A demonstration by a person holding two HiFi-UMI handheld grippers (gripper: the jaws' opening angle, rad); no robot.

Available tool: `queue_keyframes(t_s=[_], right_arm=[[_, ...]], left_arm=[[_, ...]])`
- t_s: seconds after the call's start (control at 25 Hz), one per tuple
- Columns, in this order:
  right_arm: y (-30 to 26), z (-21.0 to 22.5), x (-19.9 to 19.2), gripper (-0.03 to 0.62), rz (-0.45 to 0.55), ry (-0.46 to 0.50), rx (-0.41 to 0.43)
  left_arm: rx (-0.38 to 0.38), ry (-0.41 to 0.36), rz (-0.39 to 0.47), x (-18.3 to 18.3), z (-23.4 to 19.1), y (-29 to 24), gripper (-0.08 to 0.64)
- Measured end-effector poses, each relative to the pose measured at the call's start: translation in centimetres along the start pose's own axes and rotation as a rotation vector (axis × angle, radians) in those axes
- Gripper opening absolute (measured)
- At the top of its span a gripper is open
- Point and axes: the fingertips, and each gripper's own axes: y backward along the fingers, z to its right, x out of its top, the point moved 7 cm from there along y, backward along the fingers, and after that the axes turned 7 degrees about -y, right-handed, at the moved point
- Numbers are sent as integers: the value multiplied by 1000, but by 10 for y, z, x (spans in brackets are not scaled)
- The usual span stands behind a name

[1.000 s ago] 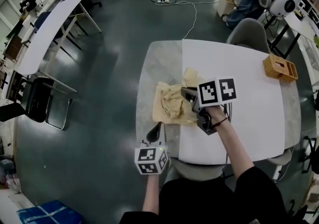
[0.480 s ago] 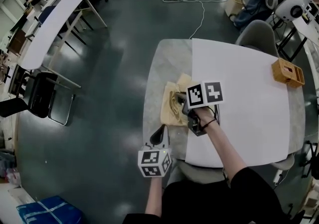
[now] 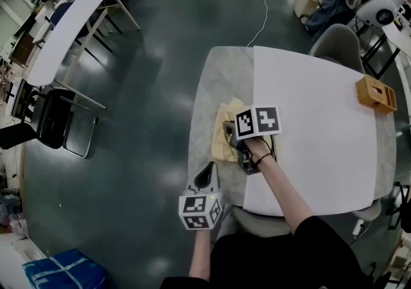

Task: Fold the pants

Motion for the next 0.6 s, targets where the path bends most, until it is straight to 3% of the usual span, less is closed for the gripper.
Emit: queue_keyframes(t_s=[0.44, 0.6], right_arm=[[-16, -4, -3, 26, 4, -46, -19], [-21, -8, -4, 81, 13, -96, 21]], left_arm=[[0, 7, -6, -2, -7, 0, 14], [1, 8, -5, -3, -9, 1, 14]])
